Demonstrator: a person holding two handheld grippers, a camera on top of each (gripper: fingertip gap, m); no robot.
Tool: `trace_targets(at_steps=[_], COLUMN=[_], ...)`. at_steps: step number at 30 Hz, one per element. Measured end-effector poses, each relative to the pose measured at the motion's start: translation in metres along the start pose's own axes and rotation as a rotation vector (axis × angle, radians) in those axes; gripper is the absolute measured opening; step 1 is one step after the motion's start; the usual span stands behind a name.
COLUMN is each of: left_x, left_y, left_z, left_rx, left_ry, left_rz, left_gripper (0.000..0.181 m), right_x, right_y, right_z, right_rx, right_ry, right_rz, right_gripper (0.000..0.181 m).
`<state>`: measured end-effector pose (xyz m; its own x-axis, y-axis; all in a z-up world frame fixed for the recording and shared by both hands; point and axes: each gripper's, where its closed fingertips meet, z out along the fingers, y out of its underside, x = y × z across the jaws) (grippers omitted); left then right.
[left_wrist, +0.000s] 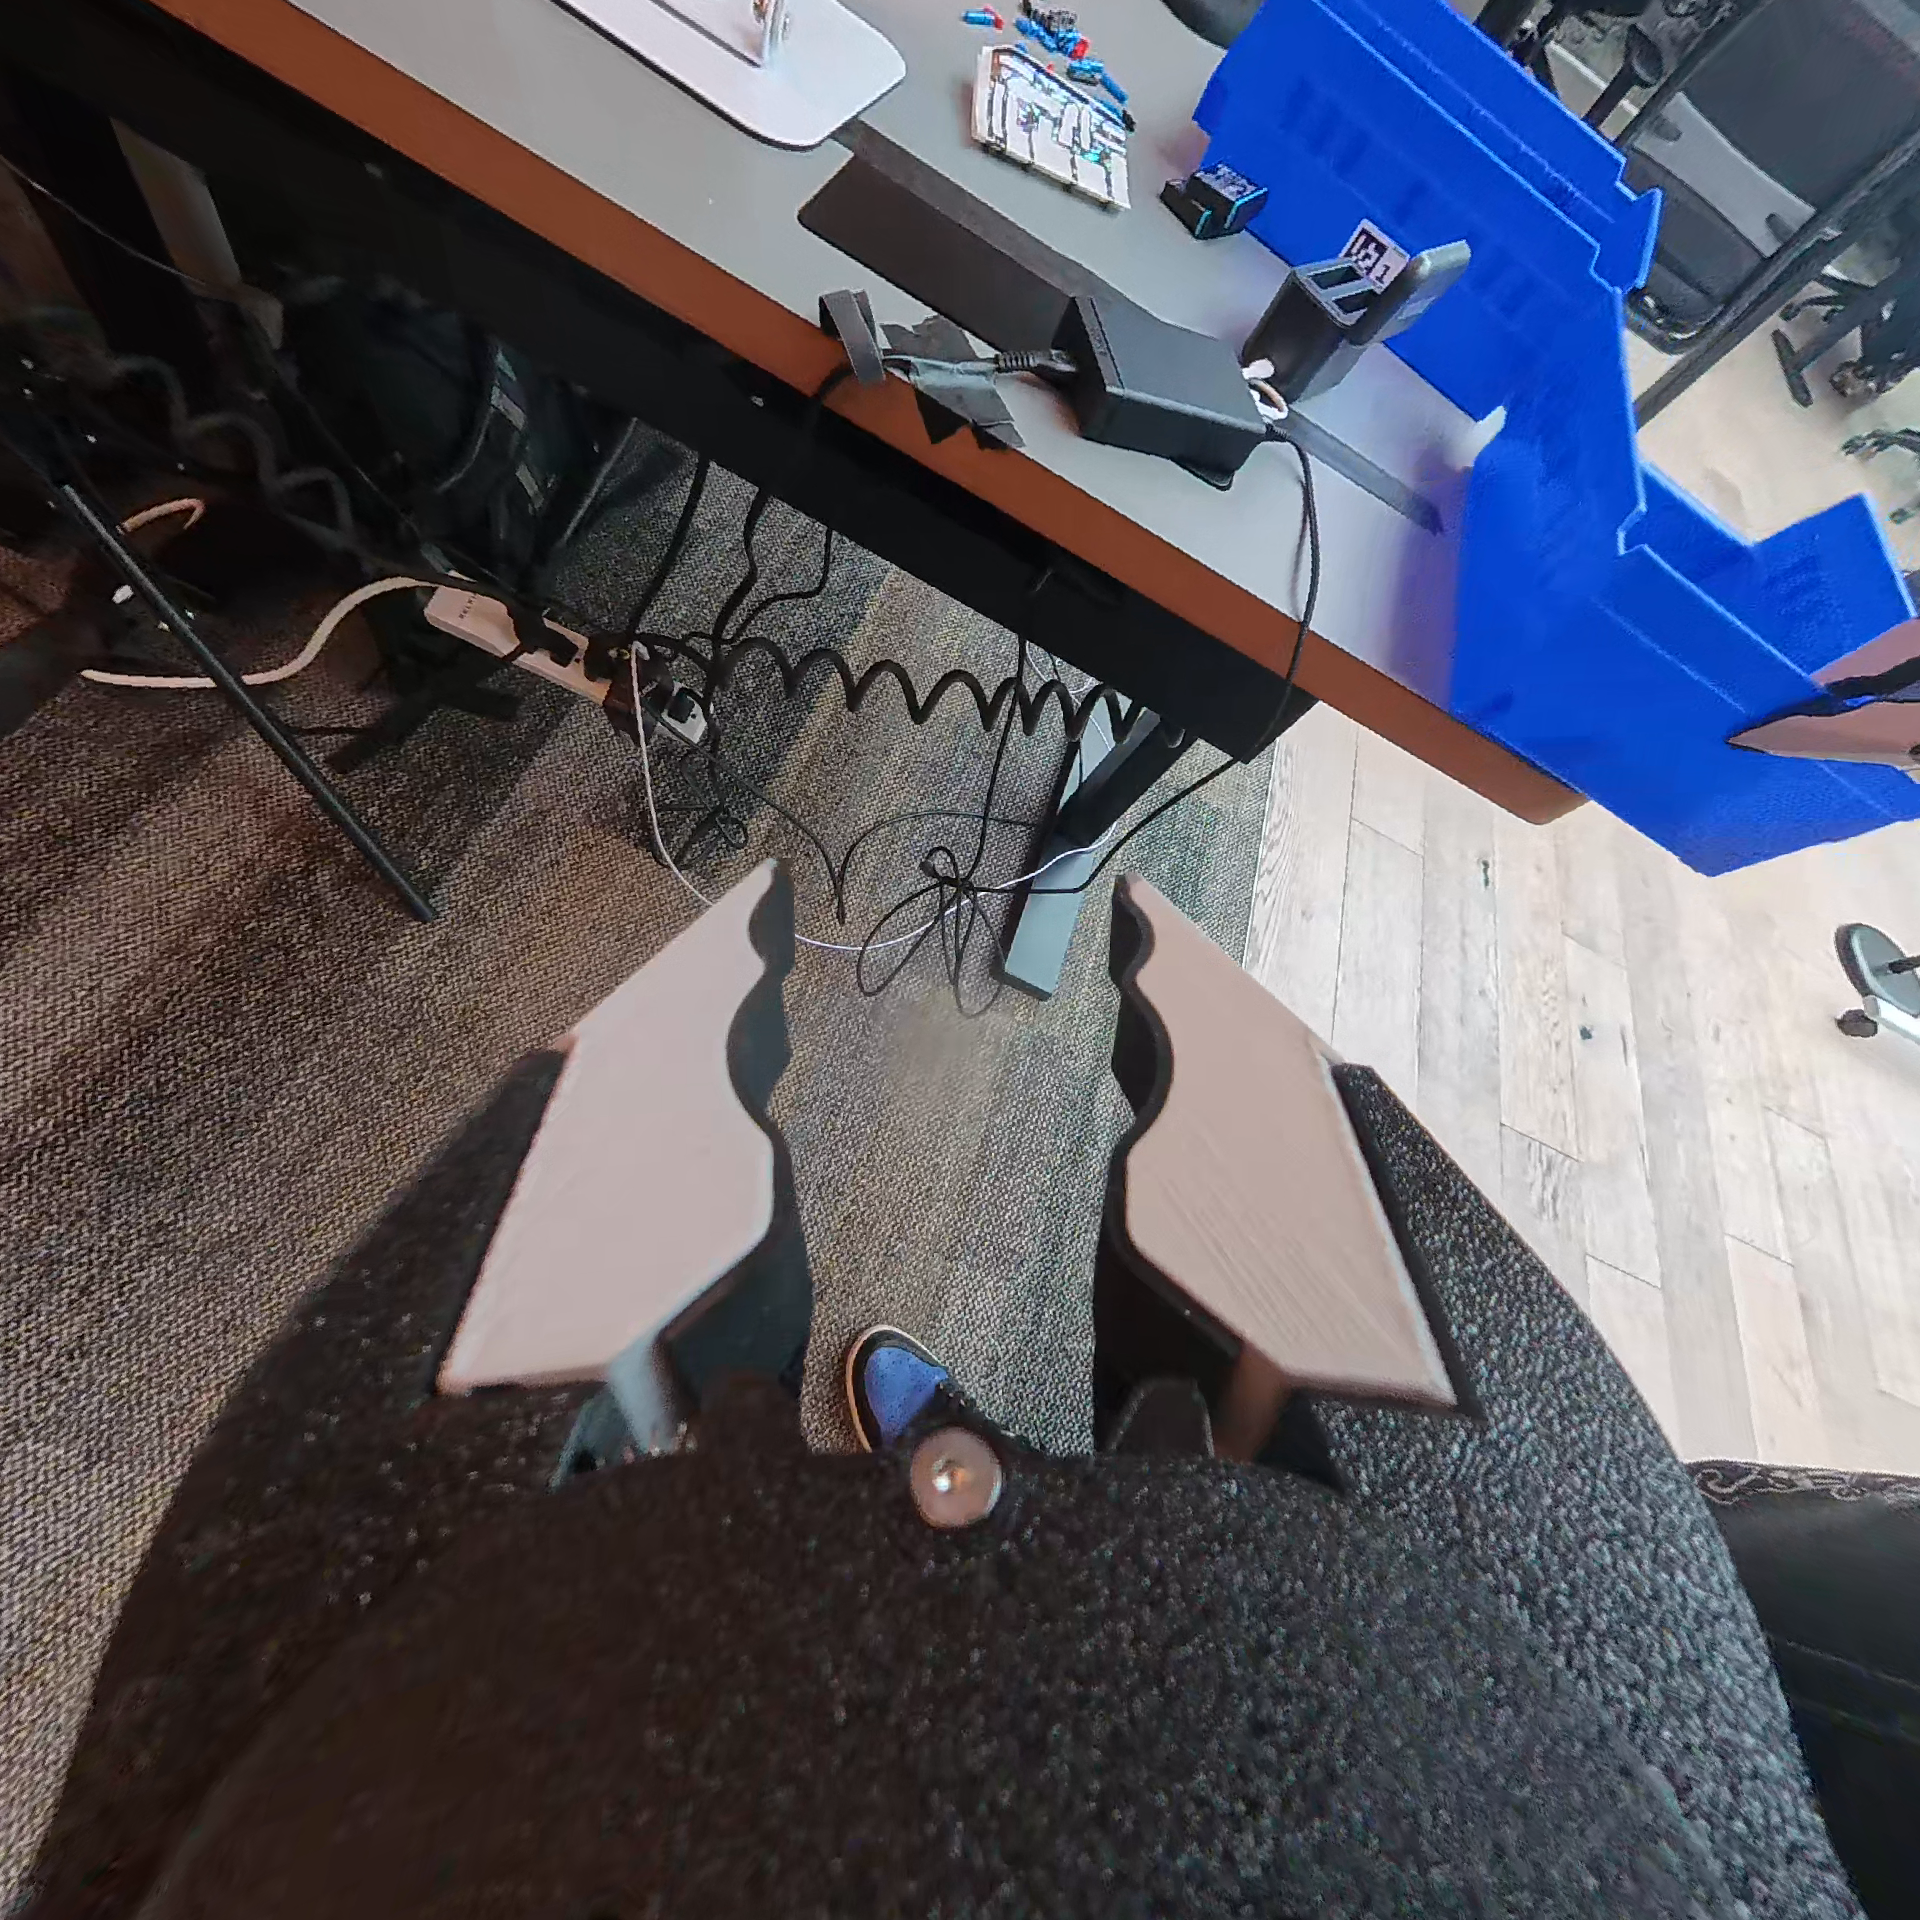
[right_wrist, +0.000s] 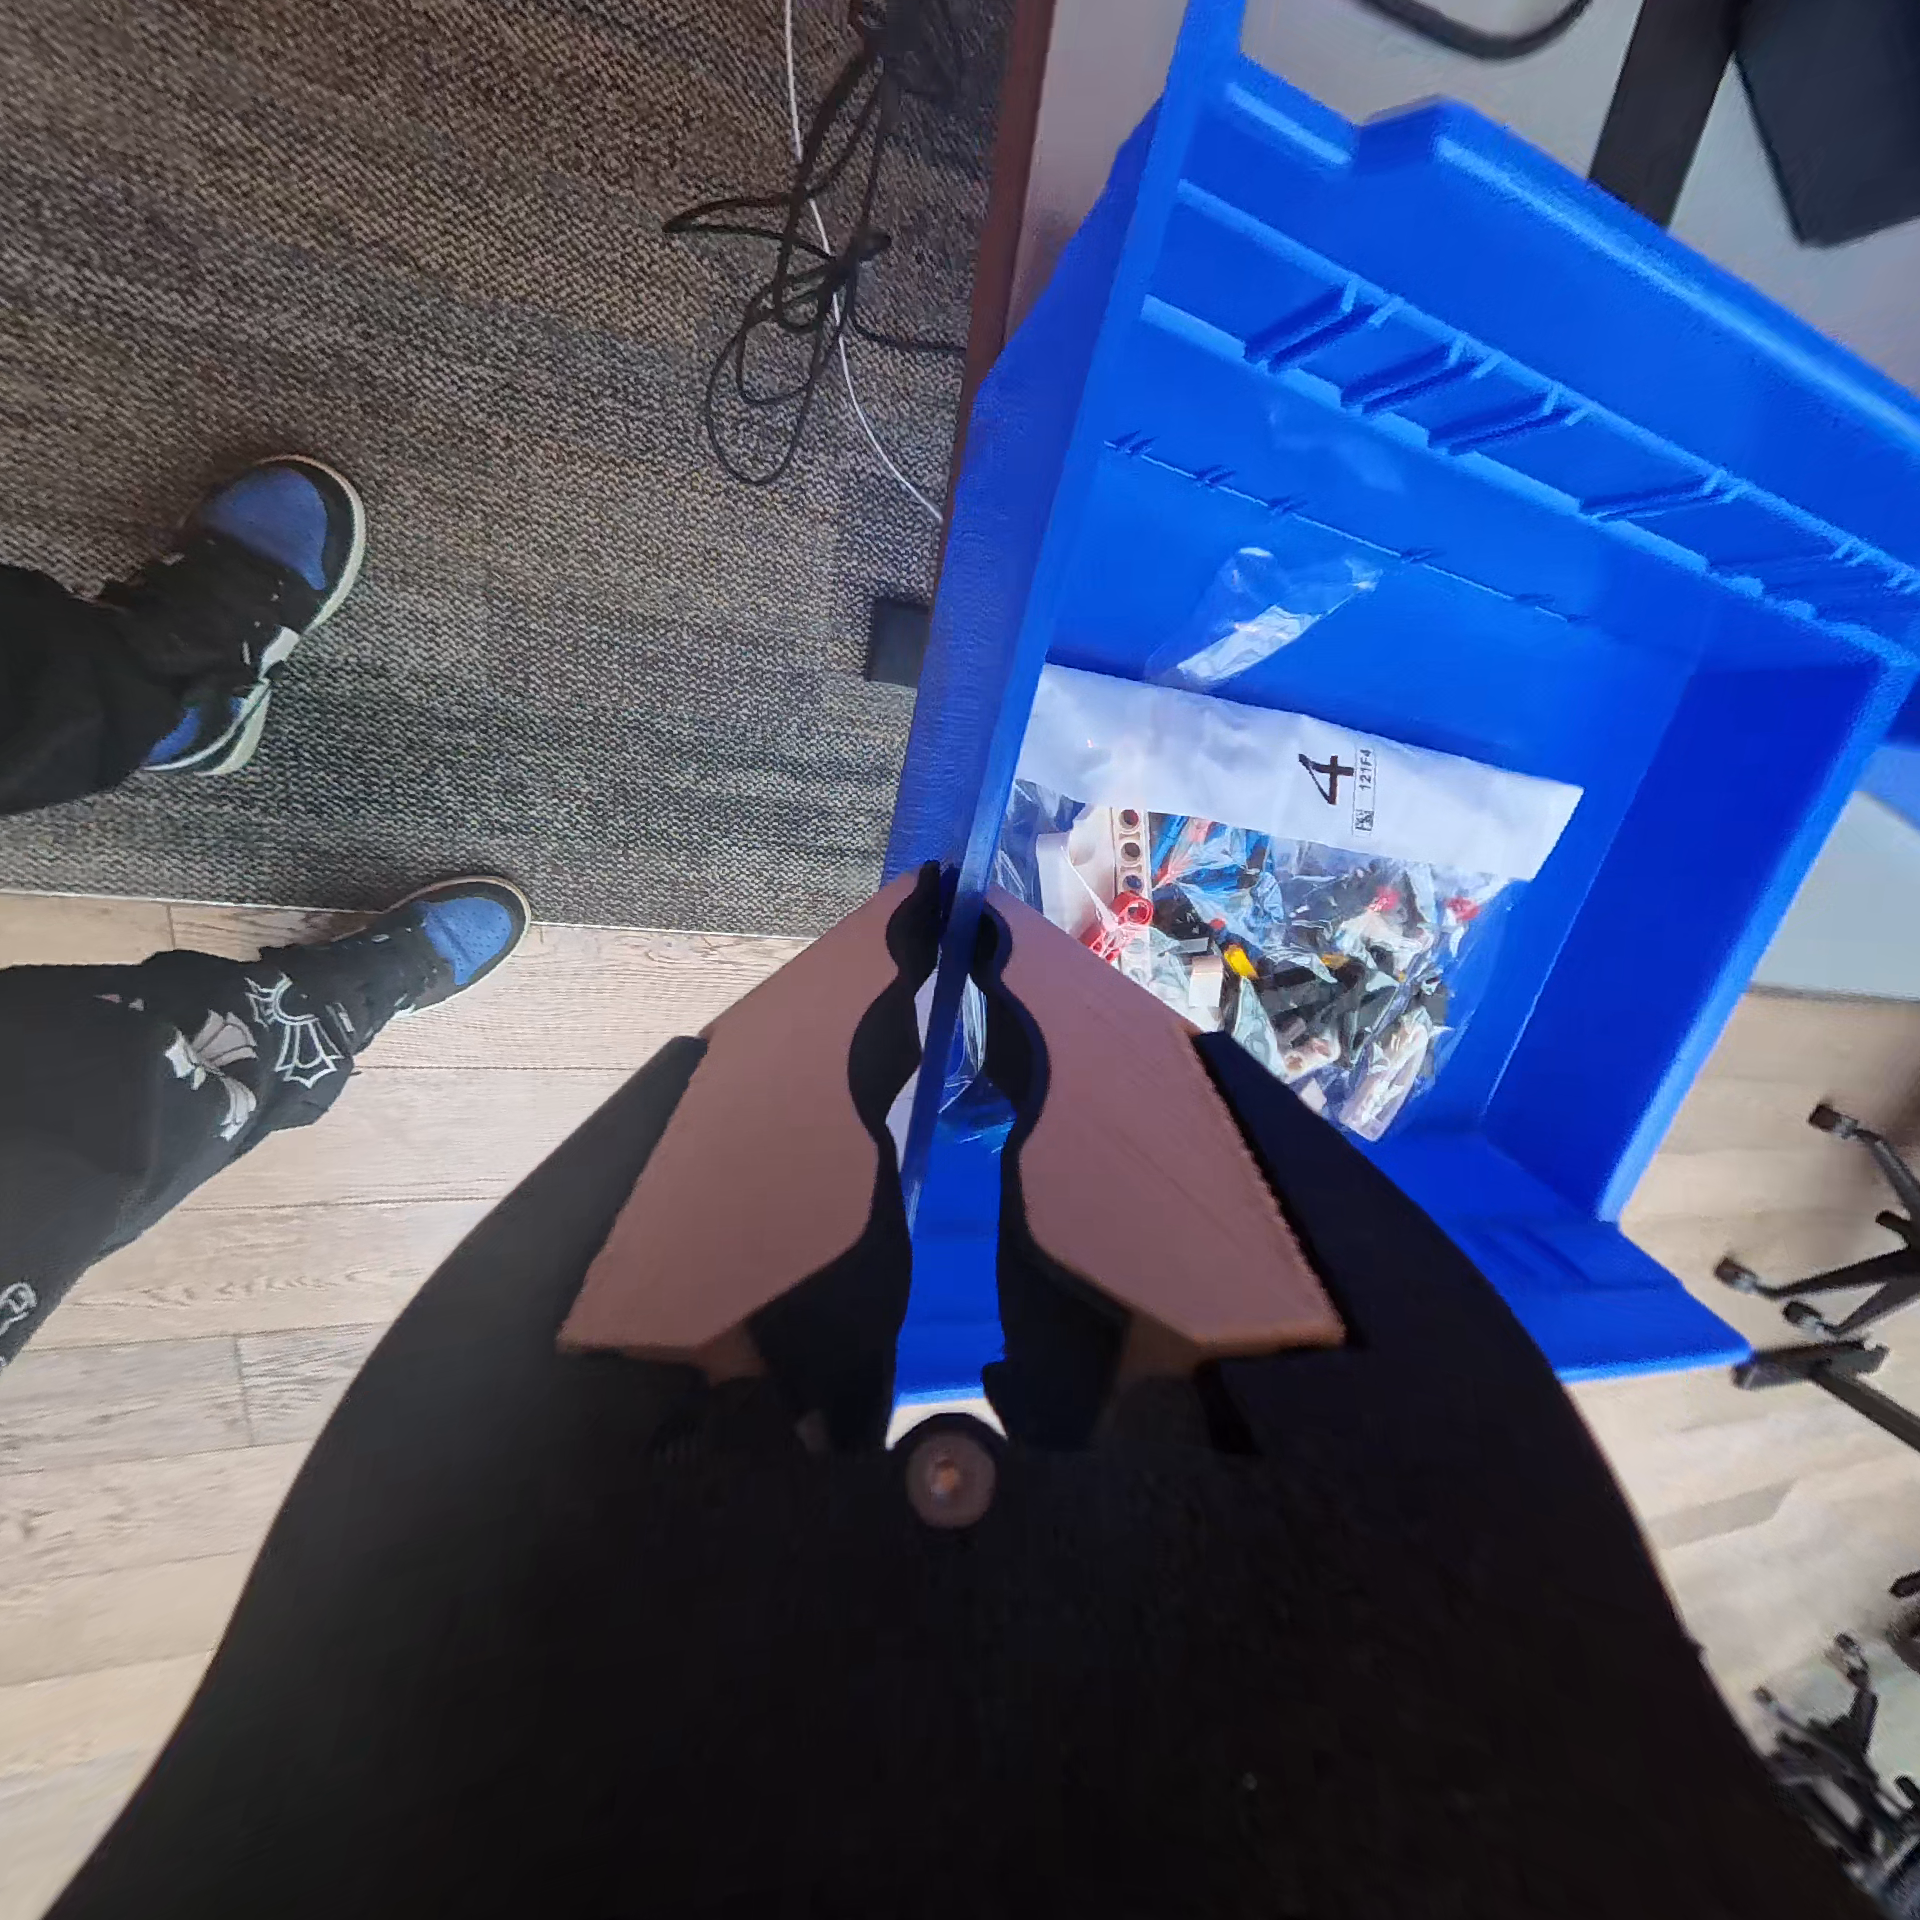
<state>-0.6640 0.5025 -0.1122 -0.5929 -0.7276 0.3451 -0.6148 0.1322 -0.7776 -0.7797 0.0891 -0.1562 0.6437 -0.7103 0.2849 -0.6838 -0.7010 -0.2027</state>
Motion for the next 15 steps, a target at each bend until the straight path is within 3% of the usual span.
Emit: trace_targets(at_steps=[7,10,15], left_x=[-0.003,-0.009,-0.015], left_y=[-0.006,-0.011,-0.026], left_z=[-0.003,-0.006,-0.009], left_rx=[0.003,0.013,0.039], left_ry=[-0.015,-0.031,-0.05], left_rz=[0.008,0.007,0.007], left_gripper=[0.059,0.059,0.059], right_x=[0.023,0.037,0.05], right_y=[-0.039,-0.042,-0.068], right_z=[0.021,0.023,-0.001], right_rx=[0.016,0.014,0.114], right_ry=[-0.003,0.03,0.055], right_rz=[-0.034,-0.003,0.119], right_gripper=[0.004,0.022,0.047])
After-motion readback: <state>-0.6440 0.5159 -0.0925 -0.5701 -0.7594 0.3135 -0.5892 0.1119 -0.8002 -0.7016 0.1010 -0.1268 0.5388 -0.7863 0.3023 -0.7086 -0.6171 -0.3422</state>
